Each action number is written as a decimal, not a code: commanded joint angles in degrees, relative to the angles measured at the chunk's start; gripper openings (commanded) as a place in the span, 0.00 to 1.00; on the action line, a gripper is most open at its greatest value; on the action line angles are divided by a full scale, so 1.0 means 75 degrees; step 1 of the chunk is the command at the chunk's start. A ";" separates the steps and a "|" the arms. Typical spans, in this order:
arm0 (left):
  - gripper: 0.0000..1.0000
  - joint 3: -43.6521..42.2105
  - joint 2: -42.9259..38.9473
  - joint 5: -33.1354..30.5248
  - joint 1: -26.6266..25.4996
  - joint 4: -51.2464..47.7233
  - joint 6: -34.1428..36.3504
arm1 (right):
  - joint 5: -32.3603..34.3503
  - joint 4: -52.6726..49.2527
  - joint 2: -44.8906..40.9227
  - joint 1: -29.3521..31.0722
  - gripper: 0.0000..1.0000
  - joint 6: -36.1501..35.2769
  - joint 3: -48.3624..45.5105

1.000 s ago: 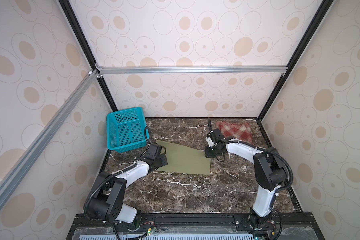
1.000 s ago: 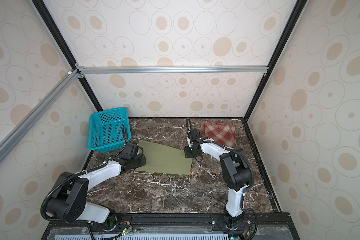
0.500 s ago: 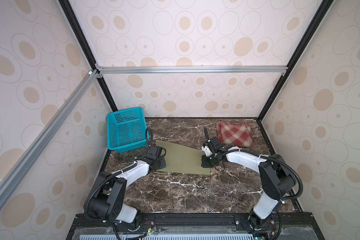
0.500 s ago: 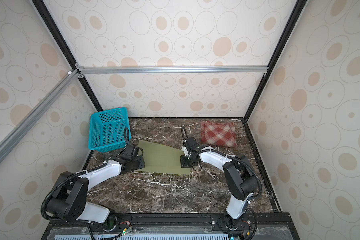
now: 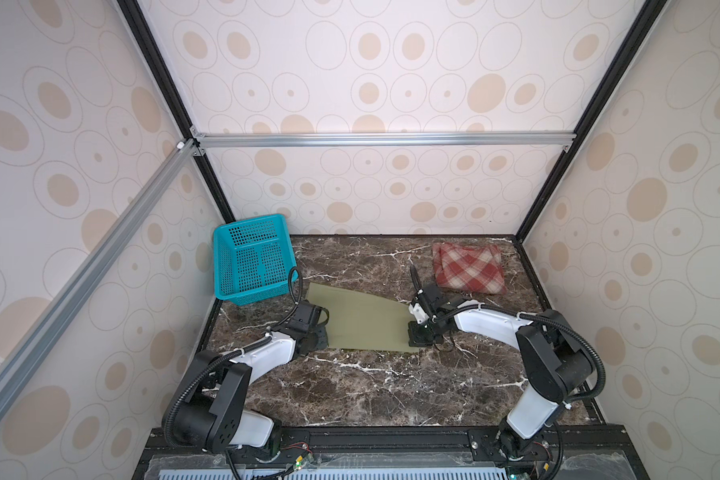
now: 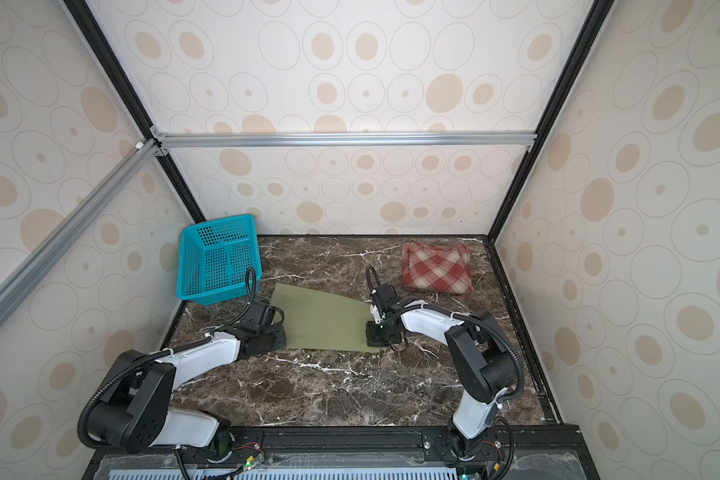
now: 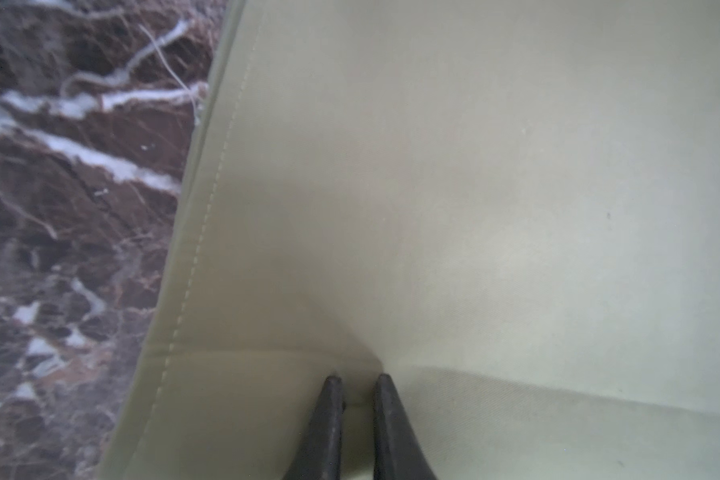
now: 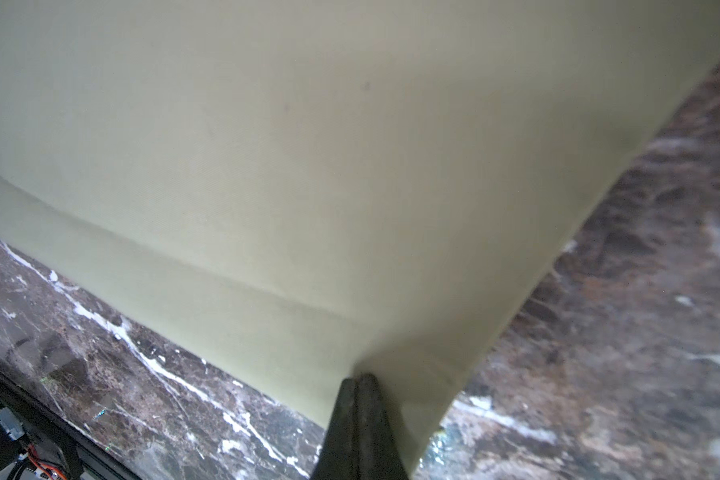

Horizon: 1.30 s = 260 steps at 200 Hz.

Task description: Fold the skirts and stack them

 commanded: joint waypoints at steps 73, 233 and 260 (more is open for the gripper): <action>0.17 -0.0911 -0.0966 0.0737 -0.0088 -0.0139 -0.0670 | 0.0808 -0.0456 0.0541 -0.0438 0.00 -0.0728 0.0362; 0.28 0.2670 0.1305 -0.0598 0.1117 0.0006 0.0355 | 0.1039 -0.0808 -0.0476 -0.0703 0.00 -0.1120 0.1114; 0.27 0.2785 0.1865 -0.0378 0.1233 0.0598 0.0380 | 0.0920 -0.0691 -0.0578 -0.0807 0.00 -0.1058 0.1011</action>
